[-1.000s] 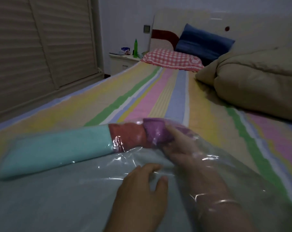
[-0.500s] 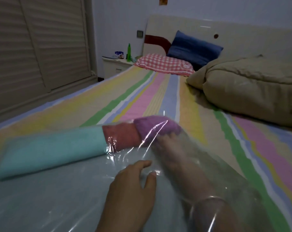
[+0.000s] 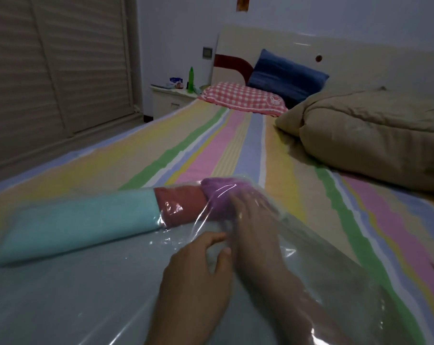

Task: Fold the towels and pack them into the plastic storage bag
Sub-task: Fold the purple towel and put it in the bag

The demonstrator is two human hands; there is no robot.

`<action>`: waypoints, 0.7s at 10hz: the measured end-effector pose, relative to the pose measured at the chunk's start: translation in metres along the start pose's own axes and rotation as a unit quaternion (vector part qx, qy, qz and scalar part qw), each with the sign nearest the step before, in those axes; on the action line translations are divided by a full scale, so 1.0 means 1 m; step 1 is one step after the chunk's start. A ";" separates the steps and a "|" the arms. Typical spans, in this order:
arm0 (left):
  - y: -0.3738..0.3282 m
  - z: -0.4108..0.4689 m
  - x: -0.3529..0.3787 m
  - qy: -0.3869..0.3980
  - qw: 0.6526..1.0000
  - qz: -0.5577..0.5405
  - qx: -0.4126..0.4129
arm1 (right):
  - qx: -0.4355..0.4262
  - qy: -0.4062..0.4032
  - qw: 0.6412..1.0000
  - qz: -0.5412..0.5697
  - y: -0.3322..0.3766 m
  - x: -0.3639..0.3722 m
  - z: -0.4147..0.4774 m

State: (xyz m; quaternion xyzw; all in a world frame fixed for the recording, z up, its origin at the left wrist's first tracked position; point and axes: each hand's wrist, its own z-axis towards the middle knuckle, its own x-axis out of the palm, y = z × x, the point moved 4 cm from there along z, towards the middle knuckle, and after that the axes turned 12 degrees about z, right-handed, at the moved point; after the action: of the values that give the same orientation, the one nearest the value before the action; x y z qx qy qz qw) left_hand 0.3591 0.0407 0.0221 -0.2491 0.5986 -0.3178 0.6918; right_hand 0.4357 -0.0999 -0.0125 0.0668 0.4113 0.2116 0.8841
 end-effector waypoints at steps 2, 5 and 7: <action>-0.010 -0.006 -0.007 0.018 0.993 0.120 -0.005 | 0.180 -0.052 0.981 0.039 -0.028 0.020 0.027; -0.002 0.001 0.008 0.007 0.990 0.141 0.005 | 0.129 -0.034 0.964 0.231 -0.014 0.034 0.047; -0.002 0.002 0.012 0.028 0.988 0.149 0.010 | 0.043 0.058 0.988 0.140 -0.034 0.046 0.041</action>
State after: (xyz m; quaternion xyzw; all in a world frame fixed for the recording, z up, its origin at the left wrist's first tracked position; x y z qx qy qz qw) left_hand 0.3618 0.0304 0.0162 -0.1412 0.6450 -0.2242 0.7168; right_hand 0.5040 -0.1090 -0.0273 0.1492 0.4576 0.3185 0.8166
